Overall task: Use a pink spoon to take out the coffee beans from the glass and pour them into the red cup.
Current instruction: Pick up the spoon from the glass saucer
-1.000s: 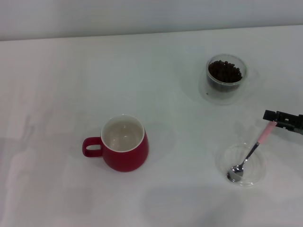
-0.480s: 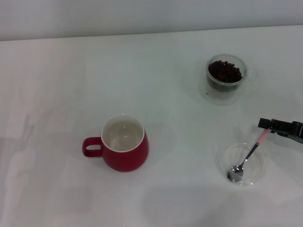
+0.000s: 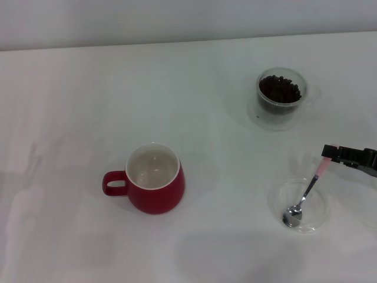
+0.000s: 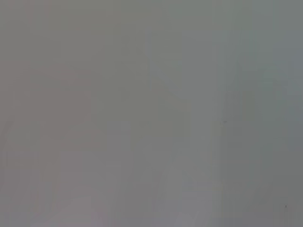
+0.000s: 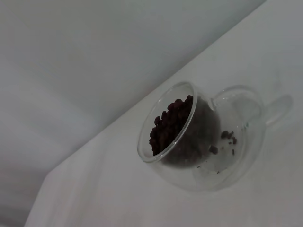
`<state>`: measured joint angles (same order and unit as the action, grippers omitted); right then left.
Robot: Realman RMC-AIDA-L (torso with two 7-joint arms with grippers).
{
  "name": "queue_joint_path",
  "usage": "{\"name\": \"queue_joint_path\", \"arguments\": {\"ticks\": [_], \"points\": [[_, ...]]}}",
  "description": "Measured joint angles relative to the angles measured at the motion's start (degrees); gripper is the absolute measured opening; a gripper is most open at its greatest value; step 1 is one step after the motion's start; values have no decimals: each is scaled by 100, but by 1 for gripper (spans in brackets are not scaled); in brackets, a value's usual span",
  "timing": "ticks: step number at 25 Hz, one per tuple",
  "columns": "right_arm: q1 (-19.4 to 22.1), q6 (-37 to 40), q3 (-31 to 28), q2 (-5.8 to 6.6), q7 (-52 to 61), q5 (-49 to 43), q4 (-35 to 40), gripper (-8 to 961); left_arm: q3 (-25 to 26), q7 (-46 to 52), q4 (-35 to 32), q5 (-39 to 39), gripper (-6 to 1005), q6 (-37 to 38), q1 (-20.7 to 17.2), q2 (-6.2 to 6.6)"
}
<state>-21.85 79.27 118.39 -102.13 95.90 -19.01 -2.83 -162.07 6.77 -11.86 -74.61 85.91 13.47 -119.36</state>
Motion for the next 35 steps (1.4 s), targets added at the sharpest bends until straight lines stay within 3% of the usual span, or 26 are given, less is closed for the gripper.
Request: {"name": "queue_joint_path", "arguments": {"ticks": [12,21,35], "points": [[-52,-86,0,-25,-38,10,26,377,0,0,-22,0,851,2,17,0],[-136,-277,-9,-121,-103,20,51,371,0,0,-21,0,851,10,15,0],[-175,-281,-9,-136,-83,40,55,365,0,0,-17,0,851,14,15,0]]}}
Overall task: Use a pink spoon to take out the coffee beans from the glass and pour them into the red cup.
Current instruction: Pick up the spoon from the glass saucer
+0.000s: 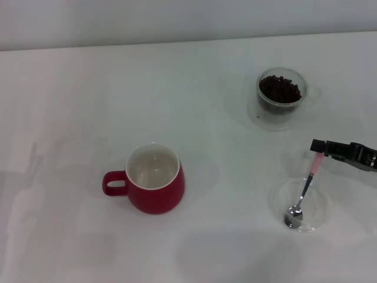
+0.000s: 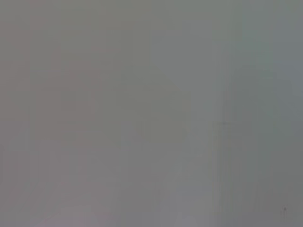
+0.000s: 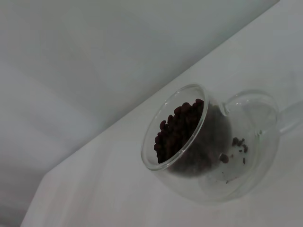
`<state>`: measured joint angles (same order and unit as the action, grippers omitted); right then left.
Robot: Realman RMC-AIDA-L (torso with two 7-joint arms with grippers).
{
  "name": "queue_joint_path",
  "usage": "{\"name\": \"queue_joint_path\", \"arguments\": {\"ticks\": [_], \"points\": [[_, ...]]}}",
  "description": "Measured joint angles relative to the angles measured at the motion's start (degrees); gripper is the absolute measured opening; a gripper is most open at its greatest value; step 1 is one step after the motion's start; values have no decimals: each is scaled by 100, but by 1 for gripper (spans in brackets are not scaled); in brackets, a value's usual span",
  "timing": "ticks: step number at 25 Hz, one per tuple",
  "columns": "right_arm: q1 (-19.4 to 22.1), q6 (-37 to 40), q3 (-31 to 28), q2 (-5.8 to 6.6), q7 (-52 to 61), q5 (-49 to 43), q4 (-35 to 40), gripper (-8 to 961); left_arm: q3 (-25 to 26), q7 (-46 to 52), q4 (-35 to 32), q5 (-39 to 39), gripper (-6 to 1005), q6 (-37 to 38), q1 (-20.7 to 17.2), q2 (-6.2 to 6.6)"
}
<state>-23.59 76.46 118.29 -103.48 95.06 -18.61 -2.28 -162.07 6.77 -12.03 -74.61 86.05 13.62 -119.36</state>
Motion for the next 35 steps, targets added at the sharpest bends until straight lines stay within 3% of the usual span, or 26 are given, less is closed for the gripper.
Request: {"name": "queue_joint_path", "arguments": {"ticks": [13,25,31,35], "points": [[-88,-166,26,-126,-30,-37,0,359,0,0,-4,0,850,0,0,-5],[-73,-177,8,-152,-32,-22,9,315,0,0,-2,0,850,25,-38,-9],[-57,-163,-3,-155,-32,-11,9,152,0,0,8,0,851,26,-57,-9],[-52,-133,-48,-161,-32,-2,8,151,0,0,-2,0,851,26,-60,-9]]}}
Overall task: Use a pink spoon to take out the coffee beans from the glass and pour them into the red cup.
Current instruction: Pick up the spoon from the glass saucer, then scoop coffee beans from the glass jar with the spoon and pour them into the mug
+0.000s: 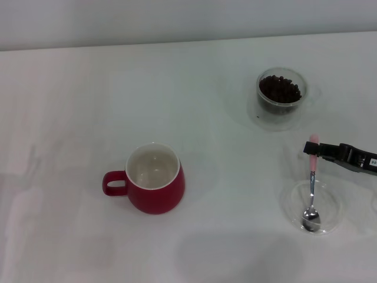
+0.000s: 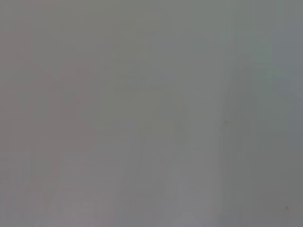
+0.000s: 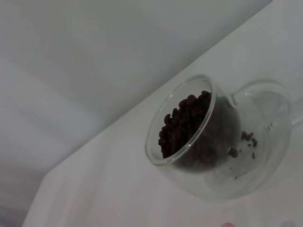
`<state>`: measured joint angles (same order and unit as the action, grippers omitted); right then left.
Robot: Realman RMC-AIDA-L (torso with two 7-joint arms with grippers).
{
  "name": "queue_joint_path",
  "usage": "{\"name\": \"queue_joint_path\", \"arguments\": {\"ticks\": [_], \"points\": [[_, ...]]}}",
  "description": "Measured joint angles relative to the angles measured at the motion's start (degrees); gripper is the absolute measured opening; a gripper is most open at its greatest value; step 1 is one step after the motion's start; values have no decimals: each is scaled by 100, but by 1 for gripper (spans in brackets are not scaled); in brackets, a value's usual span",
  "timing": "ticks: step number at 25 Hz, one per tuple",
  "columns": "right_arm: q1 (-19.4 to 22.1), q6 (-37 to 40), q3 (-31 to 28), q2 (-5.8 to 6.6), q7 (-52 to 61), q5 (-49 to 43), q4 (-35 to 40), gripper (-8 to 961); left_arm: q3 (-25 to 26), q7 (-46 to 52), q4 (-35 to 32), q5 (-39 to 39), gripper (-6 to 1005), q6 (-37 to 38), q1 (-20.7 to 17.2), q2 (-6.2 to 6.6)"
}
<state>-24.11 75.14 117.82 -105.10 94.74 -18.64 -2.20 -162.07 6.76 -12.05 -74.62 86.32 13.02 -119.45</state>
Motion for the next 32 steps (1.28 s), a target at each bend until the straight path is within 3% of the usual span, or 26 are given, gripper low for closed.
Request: {"name": "queue_joint_path", "arguments": {"ticks": [11,16,28,32], "points": [[130,235,-24,-66,-7,407,0,147,0,0,-3,0,851,8,21,0],[218,625,-90,-23,-150,685,8,148,0,0,10,0,850,9,41,5],[174,929,-943,10,-685,917,180,146,0,0,-13,0,850,9,60,9],[210,1054,-1652,-5,-1185,973,644,146,0,0,-17,0,850,8,60,9]]}}
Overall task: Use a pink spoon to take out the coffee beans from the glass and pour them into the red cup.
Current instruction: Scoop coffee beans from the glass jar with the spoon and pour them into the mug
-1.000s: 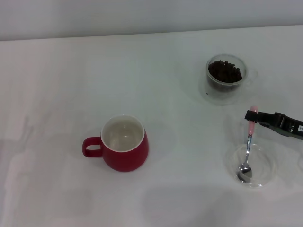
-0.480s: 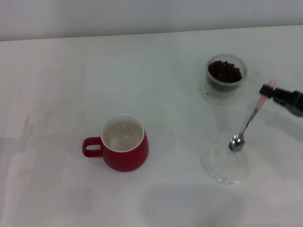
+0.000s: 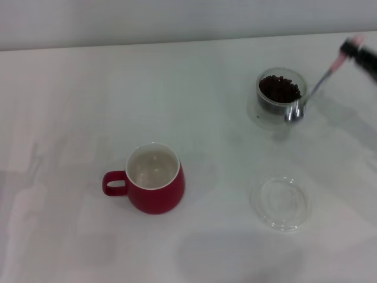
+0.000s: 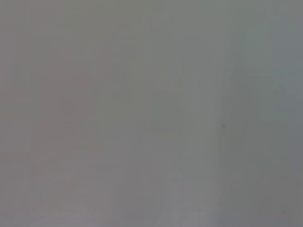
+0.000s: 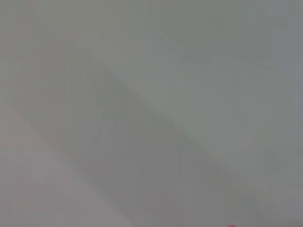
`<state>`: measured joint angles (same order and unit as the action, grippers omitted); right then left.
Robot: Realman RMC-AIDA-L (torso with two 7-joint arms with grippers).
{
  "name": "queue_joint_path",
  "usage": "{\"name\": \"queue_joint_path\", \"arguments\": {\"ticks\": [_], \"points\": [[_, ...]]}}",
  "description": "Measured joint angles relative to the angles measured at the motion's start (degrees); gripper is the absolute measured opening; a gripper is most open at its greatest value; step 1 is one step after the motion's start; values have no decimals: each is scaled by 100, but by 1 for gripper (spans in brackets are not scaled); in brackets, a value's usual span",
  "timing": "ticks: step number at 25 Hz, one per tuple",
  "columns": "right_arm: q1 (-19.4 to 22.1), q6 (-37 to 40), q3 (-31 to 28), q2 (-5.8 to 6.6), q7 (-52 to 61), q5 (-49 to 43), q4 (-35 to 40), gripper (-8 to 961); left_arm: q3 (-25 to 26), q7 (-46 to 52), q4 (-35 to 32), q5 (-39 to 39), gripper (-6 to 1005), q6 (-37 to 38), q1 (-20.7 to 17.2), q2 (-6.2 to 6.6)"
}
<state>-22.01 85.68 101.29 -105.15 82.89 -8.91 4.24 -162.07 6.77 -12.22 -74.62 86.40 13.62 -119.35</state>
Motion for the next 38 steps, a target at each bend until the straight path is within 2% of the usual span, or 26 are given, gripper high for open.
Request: {"name": "queue_joint_path", "arguments": {"ticks": [3,6,9,11,16,19,22,27,31,38], "points": [[-51,25,-364,-18,-608,-49,353,145,1,0,-2,0,851,0,9,0],[-244,-41,-412,-20,-1312,-92,514,146,0,0,-9,0,851,-1,28,0],[-474,-297,-422,-99,-1959,-82,518,147,0,0,-2,0,851,-22,44,-5],[-560,-572,-424,-170,-2354,-79,567,148,18,0,30,0,851,-35,96,-6],[-630,-1258,-537,-493,-3603,-58,672,151,57,0,34,0,851,-30,147,-2],[-605,-1655,-699,-631,-4068,-76,812,152,60,0,43,0,851,-32,162,0],[-562,-1812,-723,-637,-4158,-77,887,154,62,0,45,0,851,-37,159,0],[-418,-1807,-726,-534,-4133,-73,906,156,62,0,52,-69,850,-39,116,0],[-284,-1794,-725,-509,-4123,-69,907,158,62,0,53,-139,850,-47,93,0],[-172,-1803,-702,-600,-4203,-89,896,161,62,0,53,-141,850,-54,117,0]]}}
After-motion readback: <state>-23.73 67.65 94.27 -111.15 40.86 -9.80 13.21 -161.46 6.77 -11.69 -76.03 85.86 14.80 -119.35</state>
